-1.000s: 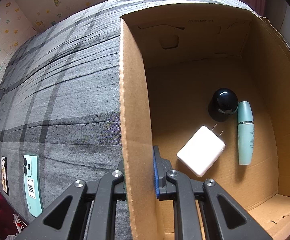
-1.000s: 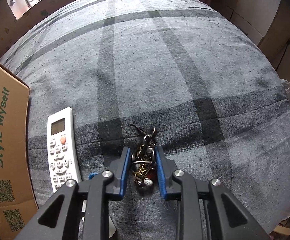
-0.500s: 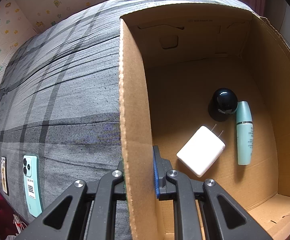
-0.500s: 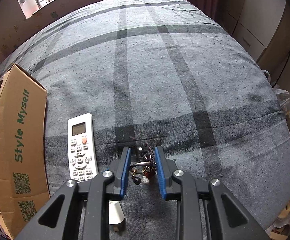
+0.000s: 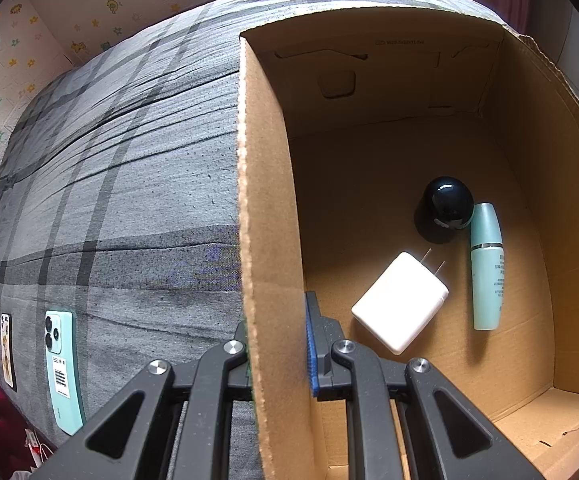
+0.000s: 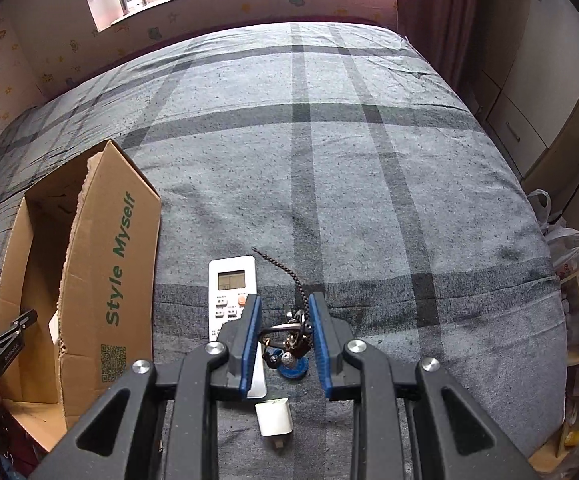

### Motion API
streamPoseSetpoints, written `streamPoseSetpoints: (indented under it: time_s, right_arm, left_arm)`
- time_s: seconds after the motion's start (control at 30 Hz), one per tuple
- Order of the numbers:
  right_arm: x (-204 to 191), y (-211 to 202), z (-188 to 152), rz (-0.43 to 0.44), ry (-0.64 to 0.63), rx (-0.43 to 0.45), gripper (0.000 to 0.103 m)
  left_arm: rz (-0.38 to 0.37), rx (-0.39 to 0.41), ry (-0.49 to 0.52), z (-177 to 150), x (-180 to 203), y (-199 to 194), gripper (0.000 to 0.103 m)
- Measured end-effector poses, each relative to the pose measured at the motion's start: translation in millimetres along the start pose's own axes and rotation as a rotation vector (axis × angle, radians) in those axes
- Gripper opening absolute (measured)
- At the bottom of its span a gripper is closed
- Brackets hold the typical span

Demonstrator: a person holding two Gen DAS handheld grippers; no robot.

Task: Organize rigid objects
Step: 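Lift the keyring with the right gripper and carry it into the box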

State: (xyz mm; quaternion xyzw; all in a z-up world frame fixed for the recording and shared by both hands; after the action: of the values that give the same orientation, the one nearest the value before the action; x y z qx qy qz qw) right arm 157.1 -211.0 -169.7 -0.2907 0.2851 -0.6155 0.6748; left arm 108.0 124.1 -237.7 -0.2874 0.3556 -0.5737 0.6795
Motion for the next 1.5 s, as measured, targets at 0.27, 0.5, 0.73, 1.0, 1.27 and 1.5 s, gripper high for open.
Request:
streamPoseSetpoints:
  time_s: [0.27, 0.5, 0.73, 1.0, 1.27, 1.5]
  right_arm:
    - [-45, -27, 25, 0.068, -0.075, 0.055, 0.025]
    - [-88, -49, 40, 0.137, -0.141, 0.094, 0.025]
    - [-133, -57, 44, 0.208, -0.207, 0.105, 0.025]
    - [-180, -49, 33, 0.291, -0.256, 0.069, 0.025]
    - [-207, -25, 10, 0.32, -0.286, -0.001, 0.025]
    - [-225, 3, -14, 0.323, -0.307, -0.06, 0.025]
  left_arm:
    - [-0.002, -0.001, -0.001, 0, 0, 1, 0.015]
    - [-0.003, -0.001, 0.0, 0, 1, 1, 0.015]
    - [-0.003, -0.001, 0.0, 0, 1, 2, 0.015]
    - [-0.005, -0.002, -0.002, 0, 0, 2, 0.015]
    - [-0.007, -0.001, -0.003, -2, 0, 2, 0.015]
    - [-0.006, -0.002, 0.001, -2, 0, 2, 0.015]
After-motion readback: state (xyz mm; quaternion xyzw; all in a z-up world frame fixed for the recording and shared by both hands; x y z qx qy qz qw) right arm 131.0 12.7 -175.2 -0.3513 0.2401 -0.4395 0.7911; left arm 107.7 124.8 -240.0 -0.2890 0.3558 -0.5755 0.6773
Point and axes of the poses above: each gripper's, at about its wrist camera, not at the fingertips, and y roughly the way its jaws point, x to its right, z to its top, the point moved 5 cm from there along y, roughly the way its jaws point, and after that the axes turned 15 degrees about x, right-handed, at the moved point
